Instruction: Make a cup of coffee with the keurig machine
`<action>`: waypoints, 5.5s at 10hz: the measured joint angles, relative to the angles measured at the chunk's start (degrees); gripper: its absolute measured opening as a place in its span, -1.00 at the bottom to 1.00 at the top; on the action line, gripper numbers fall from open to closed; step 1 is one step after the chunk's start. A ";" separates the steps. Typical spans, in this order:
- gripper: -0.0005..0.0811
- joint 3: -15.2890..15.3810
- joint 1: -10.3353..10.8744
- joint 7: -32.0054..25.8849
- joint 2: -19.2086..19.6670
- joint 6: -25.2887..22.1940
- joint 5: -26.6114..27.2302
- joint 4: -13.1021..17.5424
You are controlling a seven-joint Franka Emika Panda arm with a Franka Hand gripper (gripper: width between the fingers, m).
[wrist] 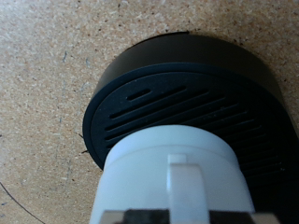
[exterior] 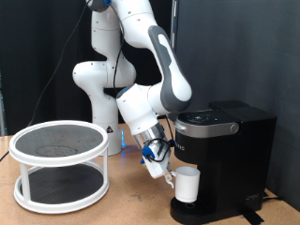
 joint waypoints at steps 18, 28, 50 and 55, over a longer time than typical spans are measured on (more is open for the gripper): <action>0.81 -3.88 -3.47 1.60 -6.46 -8.69 -14.94 -8.82; 0.81 -4.95 -4.56 2.75 -24.32 -35.82 -21.66 -15.28; 0.81 -12.44 -2.14 14.14 -47.96 -66.60 -6.10 -4.95; 0.81 -16.02 1.32 13.00 -38.19 -79.35 13.12 0.25</action>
